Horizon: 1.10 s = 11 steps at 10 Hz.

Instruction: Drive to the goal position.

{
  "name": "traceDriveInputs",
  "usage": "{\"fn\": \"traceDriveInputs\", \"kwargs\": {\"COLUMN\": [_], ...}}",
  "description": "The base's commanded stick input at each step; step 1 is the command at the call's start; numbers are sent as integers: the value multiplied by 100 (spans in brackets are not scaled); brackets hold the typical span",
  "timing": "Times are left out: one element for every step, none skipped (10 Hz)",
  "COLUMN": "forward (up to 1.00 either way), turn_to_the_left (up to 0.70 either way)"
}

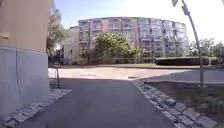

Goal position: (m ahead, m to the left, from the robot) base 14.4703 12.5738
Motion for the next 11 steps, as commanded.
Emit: {"fn": "traceDriveInputs", "kwargs": {"forward": [70, 70, 70, 70, 70, 70, 70, 70, 70, 70, 70], "turn_to_the_left": [0, 0, 0, 0, 0, 0, 0, 0, 0, 0, 0]}}
